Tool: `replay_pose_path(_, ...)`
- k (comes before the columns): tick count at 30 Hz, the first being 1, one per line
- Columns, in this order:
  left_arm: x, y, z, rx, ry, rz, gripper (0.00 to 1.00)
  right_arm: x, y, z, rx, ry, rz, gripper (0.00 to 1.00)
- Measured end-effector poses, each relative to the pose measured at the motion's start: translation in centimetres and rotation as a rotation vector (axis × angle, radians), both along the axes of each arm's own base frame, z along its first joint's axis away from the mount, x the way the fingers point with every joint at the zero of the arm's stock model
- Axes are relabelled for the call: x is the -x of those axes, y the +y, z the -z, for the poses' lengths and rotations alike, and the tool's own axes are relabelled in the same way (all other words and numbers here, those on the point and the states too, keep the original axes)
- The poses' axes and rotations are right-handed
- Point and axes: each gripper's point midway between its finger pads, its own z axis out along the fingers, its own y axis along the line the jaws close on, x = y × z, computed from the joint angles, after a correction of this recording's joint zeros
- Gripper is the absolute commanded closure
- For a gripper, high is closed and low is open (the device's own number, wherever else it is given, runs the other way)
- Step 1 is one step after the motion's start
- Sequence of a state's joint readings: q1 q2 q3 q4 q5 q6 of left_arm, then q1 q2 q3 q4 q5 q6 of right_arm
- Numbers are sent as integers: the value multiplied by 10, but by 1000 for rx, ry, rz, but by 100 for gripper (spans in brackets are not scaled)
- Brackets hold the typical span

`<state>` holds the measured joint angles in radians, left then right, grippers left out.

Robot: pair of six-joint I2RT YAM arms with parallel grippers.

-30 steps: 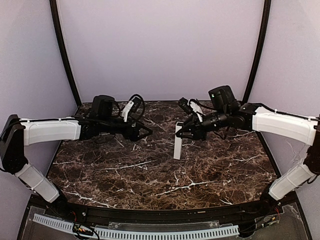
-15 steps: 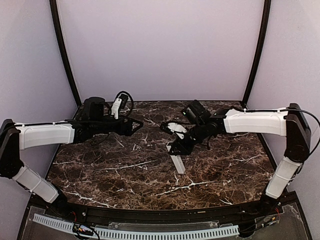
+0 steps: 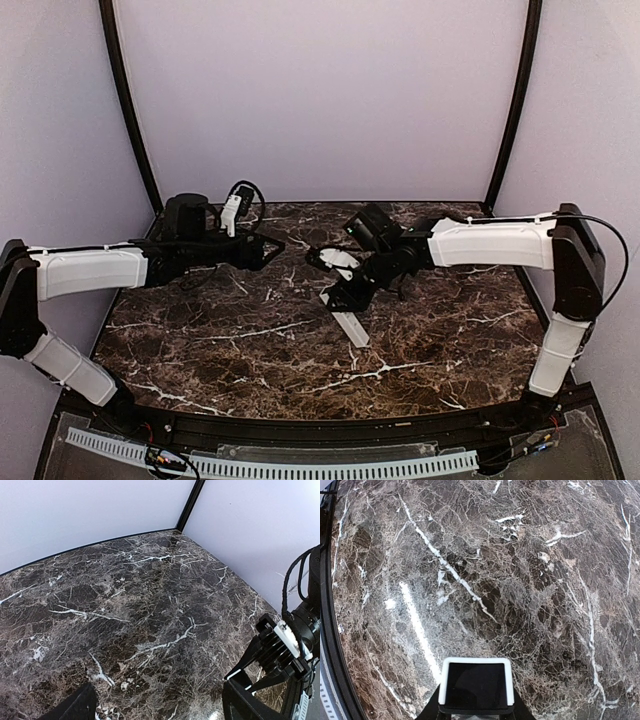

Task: Load the batteries into the remote control
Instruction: Place the remote control at the center of the board.

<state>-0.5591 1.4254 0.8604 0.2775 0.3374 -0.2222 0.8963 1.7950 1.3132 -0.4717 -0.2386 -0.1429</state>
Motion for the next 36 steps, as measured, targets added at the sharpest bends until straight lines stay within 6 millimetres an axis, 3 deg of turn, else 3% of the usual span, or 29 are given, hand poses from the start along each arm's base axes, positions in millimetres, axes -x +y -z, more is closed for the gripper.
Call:
replay_pose_path(8,-8,11,3,-32,-5,-72,9,-8,16,12,61,43,7,100)
replay_pose_path(17,-26,58,7,-134,3,-303,9,-16,29,29,157,90,25,100)
replay_pose_path(24,-28,75,15,-190,20,-378,8,-26,33,43,241,108,52,100)
replay_pose_path(28,-27,80,18,-210,28,-399,8,-31,30,51,296,109,64,100)
replay_pose_path(36,-27,83,10,-203,10,-414,8,-17,-6,86,504,181,71,99)
